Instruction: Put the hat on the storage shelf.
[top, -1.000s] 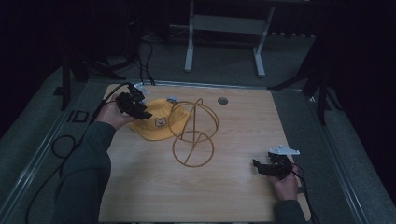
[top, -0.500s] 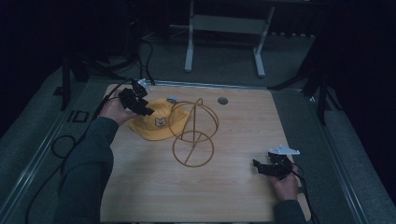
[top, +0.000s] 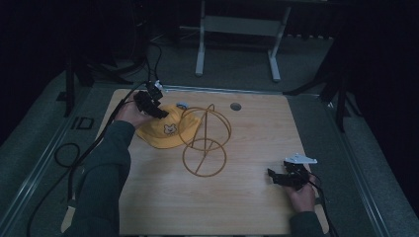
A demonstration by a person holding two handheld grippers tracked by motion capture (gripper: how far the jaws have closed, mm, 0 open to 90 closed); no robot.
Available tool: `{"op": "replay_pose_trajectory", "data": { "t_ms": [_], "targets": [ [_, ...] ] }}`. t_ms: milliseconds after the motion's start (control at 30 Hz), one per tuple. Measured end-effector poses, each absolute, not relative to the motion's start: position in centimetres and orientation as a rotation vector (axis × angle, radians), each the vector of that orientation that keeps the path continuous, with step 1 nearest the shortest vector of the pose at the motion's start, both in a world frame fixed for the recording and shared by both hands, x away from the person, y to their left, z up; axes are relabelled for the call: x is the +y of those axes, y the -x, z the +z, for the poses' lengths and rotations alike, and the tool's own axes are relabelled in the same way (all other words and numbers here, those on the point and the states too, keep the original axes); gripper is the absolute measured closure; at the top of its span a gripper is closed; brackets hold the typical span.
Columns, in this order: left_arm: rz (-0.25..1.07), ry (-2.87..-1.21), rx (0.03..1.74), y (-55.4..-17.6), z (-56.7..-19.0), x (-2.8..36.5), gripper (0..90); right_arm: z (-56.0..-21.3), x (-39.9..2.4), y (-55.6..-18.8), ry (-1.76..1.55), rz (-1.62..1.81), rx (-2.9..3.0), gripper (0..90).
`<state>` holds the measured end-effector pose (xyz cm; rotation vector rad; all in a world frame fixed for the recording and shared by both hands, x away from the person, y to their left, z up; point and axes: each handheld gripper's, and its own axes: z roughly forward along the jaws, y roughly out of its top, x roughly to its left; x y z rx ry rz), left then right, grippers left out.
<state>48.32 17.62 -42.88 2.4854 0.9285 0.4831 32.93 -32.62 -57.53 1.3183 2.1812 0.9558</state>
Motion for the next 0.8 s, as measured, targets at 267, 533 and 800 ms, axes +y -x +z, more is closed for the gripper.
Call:
{"op": "replay_pose_trajectory", "data": {
  "t_ms": [267,533,800],
  "targets": [
    [0.493,-2.510,0.962,-49.6,-43.9,17.0,37.3,-57.5,-32.6,-32.9,-1.320,0.956,2.181,19.9],
    [0.505,-2.524,0.975,-50.5,-45.3,16.3,41.2,-57.5,-32.6,-32.9,-1.320,0.956,2.181,19.9],
    [0.551,-2.584,0.910,-49.9,-45.5,15.9,75.7,-57.5,-32.6,-32.9,-1.320,0.956,2.181,19.9]
  ]
}}
